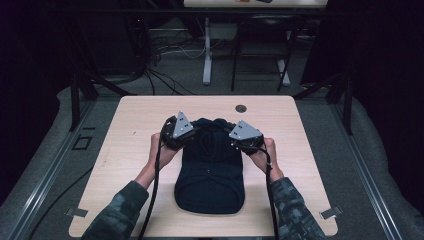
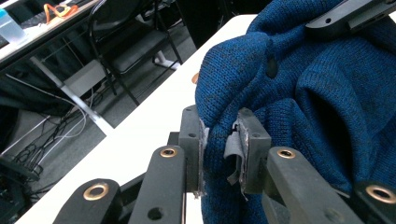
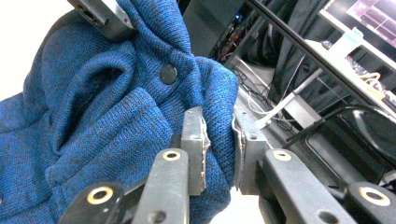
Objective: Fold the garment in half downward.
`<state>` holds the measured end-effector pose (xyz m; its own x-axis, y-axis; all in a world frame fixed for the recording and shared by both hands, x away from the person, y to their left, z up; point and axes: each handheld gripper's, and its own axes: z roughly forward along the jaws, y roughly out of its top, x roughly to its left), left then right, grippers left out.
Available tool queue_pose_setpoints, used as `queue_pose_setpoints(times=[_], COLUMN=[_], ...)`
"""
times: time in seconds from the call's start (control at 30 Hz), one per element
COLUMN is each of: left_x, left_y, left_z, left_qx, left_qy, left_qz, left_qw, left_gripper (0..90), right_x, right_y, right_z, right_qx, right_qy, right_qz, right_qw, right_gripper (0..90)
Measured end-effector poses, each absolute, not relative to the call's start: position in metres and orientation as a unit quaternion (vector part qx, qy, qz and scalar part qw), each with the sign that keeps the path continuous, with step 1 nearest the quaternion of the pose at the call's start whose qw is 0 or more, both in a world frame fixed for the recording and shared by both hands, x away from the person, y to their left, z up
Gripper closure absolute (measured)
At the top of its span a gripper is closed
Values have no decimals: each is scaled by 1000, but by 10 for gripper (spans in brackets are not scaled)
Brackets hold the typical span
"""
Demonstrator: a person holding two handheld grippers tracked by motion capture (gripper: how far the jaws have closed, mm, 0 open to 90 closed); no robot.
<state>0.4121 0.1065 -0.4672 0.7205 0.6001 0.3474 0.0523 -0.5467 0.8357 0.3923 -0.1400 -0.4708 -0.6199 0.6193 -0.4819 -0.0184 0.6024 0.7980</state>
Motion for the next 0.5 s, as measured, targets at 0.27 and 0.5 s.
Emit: queue_pose_setpoints(times=[0.27,0.5], left_x=[411,417], left_y=[114,121], left_z=[-476,-482], left_qx=[828,826], left_qy=[213,249], left_qz=[285,256], left_qw=[432,437], left_gripper=[725,516], right_x=[388,395], right_y=[-137,-135], right_z=[-475,-481], right_qx=[177,164], right_qy=[803,806], right_qz=[404,407], right_qw=[401,398], right_gripper=[778,781])
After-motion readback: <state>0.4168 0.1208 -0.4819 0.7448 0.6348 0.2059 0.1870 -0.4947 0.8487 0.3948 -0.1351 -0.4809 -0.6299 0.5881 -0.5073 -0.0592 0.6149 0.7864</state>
